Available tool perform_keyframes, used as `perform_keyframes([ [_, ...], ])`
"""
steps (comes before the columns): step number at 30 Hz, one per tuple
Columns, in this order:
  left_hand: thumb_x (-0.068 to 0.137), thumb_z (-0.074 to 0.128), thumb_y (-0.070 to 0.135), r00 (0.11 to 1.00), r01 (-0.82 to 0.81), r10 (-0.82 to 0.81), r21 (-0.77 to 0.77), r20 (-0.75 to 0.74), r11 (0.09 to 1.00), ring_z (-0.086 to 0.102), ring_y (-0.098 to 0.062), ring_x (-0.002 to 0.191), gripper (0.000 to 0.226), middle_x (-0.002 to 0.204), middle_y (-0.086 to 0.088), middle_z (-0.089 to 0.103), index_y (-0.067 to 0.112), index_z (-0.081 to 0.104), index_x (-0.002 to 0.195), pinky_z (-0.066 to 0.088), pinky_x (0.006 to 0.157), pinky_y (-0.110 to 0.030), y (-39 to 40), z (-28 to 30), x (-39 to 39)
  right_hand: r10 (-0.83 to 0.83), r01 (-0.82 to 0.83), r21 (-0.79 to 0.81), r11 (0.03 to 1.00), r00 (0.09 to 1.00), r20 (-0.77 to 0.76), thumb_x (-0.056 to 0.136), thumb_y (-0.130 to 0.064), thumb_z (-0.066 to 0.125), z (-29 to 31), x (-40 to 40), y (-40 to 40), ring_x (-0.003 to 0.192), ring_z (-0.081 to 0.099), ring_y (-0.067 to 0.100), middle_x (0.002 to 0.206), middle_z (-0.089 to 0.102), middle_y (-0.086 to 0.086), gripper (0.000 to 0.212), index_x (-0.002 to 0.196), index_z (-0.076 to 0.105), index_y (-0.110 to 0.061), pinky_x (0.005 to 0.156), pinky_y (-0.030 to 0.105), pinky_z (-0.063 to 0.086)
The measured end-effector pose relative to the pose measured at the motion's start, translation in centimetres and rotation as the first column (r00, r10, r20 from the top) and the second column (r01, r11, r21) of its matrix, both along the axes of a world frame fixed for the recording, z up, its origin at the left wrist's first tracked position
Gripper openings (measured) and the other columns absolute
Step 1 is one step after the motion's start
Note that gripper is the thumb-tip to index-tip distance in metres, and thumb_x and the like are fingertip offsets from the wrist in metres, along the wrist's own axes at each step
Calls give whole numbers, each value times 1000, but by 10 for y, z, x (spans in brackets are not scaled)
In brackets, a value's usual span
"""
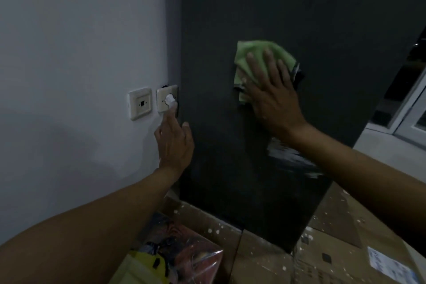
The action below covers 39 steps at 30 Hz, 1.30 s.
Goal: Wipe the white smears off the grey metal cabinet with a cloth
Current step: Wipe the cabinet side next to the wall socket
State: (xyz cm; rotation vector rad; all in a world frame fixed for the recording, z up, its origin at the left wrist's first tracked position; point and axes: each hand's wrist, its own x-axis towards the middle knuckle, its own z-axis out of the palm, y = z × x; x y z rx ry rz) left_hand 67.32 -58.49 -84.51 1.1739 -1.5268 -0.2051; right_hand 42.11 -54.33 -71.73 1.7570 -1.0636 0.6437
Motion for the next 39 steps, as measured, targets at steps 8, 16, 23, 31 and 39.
perform_keyframes([
  [8,109,42,20,988,10,-2,-49,153,999,12,-20,162,59,175,-2,13,26,25,165,22,124,-57,5,2,-24,-166,171,-94,981,985,56,112,-40,42,5,7,-10,162,8,42,176,15,10,59,168,26,-27,131,57,10],
  [16,107,38,26,975,23,-8,-66,220,998,9,-22,162,60,175,-1,15,33,23,165,21,124,-59,6,-11,-34,25,48,217,975,946,-322,103,-27,58,-132,-21,10,161,17,40,174,23,13,65,163,37,-15,131,54,19],
  [23,108,40,27,974,32,-6,-115,225,993,6,-17,162,61,175,7,12,40,20,164,14,125,-57,4,-4,-50,63,97,319,943,888,-456,92,-24,61,-150,-52,19,162,13,37,176,15,6,88,165,11,-21,129,51,26],
  [31,107,36,29,990,-25,40,-114,134,993,8,-18,162,59,175,4,14,34,21,164,11,124,-56,0,3,-42,-139,138,-25,990,987,-77,106,-17,54,6,-56,28,160,12,45,173,22,14,56,162,42,-20,131,49,-6],
  [39,107,37,30,987,67,-39,-183,154,981,4,-13,162,61,175,11,10,40,18,164,13,125,-56,-1,2,-67,-317,339,-159,927,937,150,114,-49,32,47,-50,28,160,11,48,176,15,10,58,168,21,-31,131,54,4],
])
